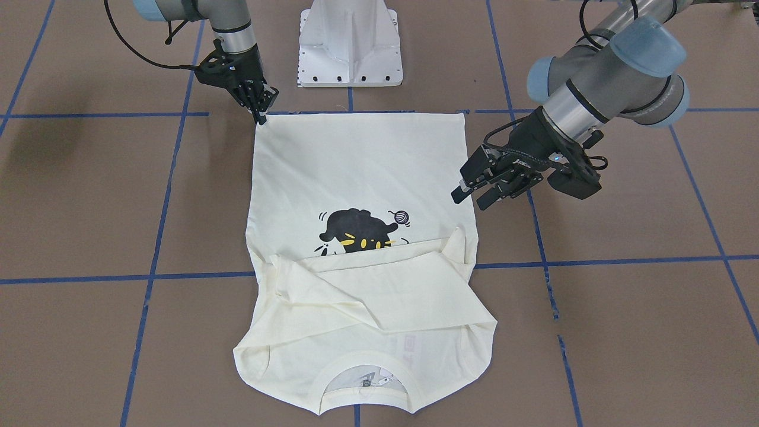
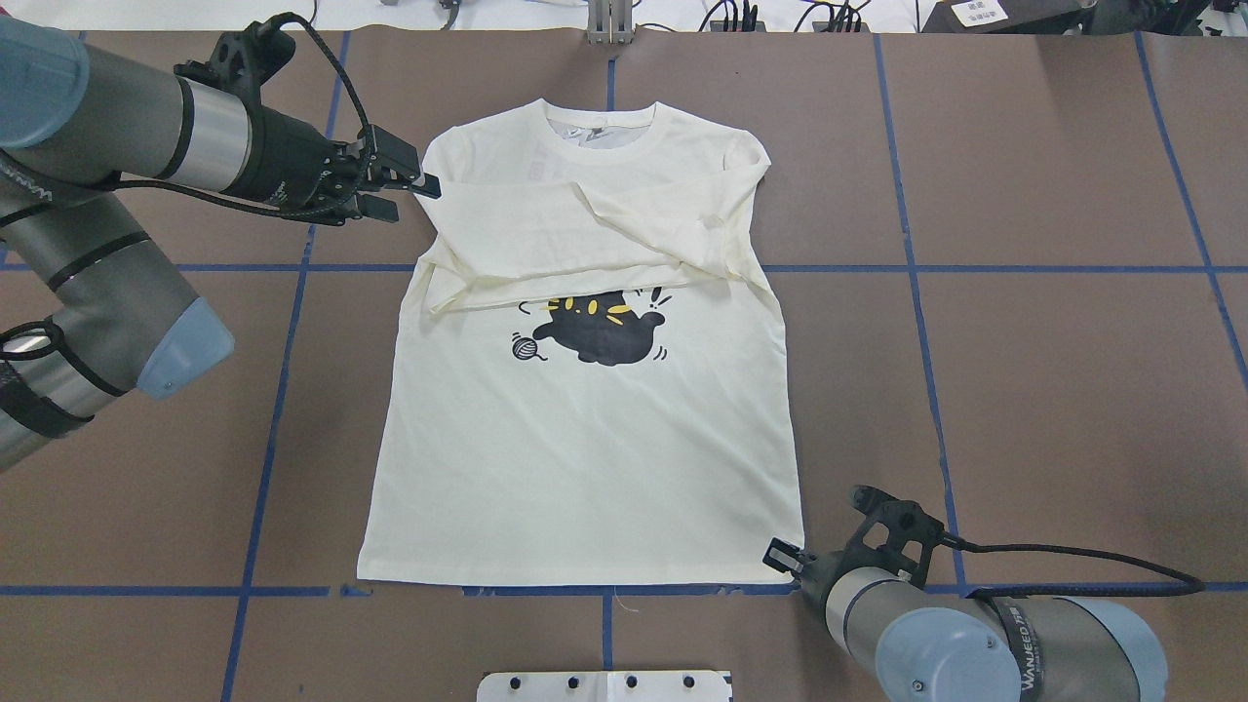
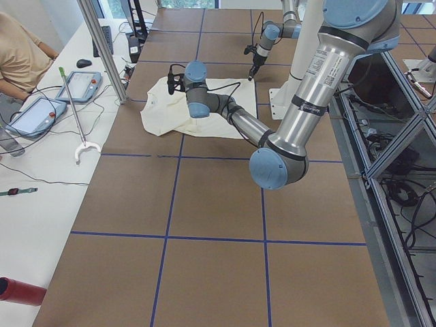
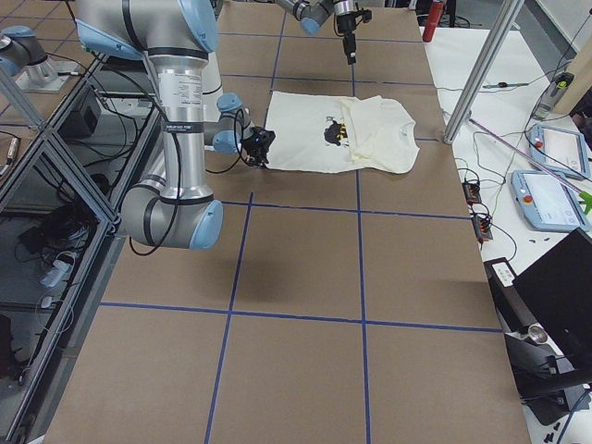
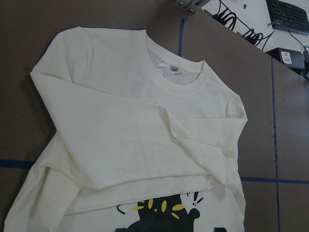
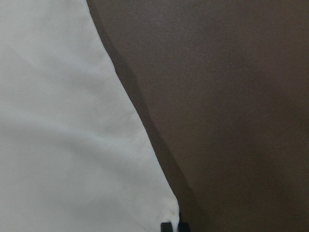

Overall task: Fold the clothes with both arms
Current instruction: 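Release the sleeve and withdraw the left gripper while the right gripper moves toward the hem, then position both grippers at the hem corners nearest the robot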

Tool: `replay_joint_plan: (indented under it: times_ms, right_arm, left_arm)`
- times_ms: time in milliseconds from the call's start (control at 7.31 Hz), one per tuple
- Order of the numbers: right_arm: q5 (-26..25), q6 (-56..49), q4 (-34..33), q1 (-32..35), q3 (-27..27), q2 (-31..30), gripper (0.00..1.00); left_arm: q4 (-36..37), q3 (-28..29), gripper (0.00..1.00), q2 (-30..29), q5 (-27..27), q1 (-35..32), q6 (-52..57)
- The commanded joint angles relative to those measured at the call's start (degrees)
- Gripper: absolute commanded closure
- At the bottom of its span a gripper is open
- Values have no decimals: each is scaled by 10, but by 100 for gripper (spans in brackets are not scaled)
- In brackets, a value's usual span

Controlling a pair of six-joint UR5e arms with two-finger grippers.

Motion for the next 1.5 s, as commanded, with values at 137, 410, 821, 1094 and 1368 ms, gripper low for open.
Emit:
replay_joint_plan:
  times_ms: [137,410,821,1094,1368]
  right_arm:
    - [4,0,1,0,14,-2,100]
    - [9,-2,1,3,57,-10,100]
    - [16,-2,2,4,65,-10,100]
    - [16,-2,2,4,64,-11,100]
    - [16,-2,2,4,65,-11,100]
  left_arm:
    - [-1,-1,30,23,1,2,-1]
    - [5,-101,27,132,63,85,-34]
    - [150,-207,33,193,283,312,-170]
    - [225,-205,34,202,370,393,-187]
    - [248,-208,36,216,363,404,-202]
